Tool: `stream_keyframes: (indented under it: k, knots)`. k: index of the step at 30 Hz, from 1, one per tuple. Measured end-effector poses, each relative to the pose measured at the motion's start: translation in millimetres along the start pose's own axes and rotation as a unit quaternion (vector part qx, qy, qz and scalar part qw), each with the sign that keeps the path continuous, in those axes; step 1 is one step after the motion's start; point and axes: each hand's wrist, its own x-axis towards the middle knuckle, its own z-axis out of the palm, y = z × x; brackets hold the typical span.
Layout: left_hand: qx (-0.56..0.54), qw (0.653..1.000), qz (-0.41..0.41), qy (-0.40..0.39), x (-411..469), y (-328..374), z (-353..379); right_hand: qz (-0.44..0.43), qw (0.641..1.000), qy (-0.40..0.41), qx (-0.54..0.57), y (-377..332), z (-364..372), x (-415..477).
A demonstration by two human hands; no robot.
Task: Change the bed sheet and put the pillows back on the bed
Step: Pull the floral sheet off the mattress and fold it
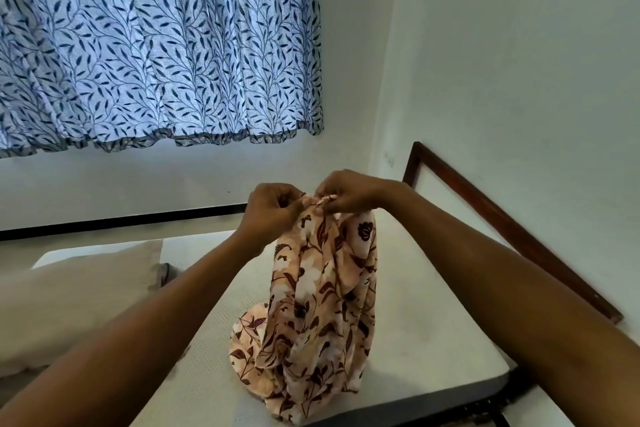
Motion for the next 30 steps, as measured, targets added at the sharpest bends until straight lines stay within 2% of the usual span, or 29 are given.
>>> stream_keyframes:
  k: [3,6,10,15,17,19,21,23,25,27,28,30]
  knots:
    - [-0.025,0.999,0.023,0.014,1.3,-2.0,-3.8,-0.015,0.999,0.043,0.013,-5.8,-15.4,-2.7]
    - [-0.06,0.998,0.01,-0.026,3.8,3.5,-8.0,-0.031,0.994,0.064,0.085,-13.1,-27.4,-2.0]
    - [0.006,0.997,0.024,-0.075,8.1,8.4,-14.5,-0.076,0.983,0.072,0.152,-24.6,-47.8,-8.8]
    - [0.049,0.983,-0.049,-0.168,4.5,-6.4,-5.8,-0.122,0.951,0.104,0.266,-38.7,-77.5,-27.8]
    - [0.054,0.974,-0.054,-0.213,-1.2,-13.5,2.4,-0.117,0.936,0.117,0.311,-39.4,-86.9,-35.0]
    - [0.058,0.972,-0.061,-0.219,-7.2,-19.7,7.7,-0.1,0.928,0.129,0.335,-33.4,-90.4,-41.1]
    - [0.081,0.984,-0.079,-0.138,-1.1,-20.9,3.7,-0.061,0.925,0.147,0.346,-13.0,-88.8,-46.6]
    - [0.149,0.986,-0.066,0.014,19.6,-20.3,-18.3,-0.001,0.927,0.174,0.331,15.1,-85.1,-50.1]
    - [0.21,0.967,-0.019,0.143,43.9,-6.4,-57.6,0.061,0.947,0.197,0.245,35.0,-83.8,-42.7]
    - [0.224,0.945,0.023,0.239,67.1,22.3,-91.4,0.111,0.966,0.199,0.121,41.9,-89.2,-24.6]
    - [0.233,0.93,0.051,0.28,75.7,39.0,-103.1,0.125,0.966,0.215,0.069,40.0,-95.7,-12.6]
    - [0.218,0.897,0.128,0.363,79.9,74.8,-111.1,0.144,0.941,0.305,0.004,26.2,-116.1,12.3]
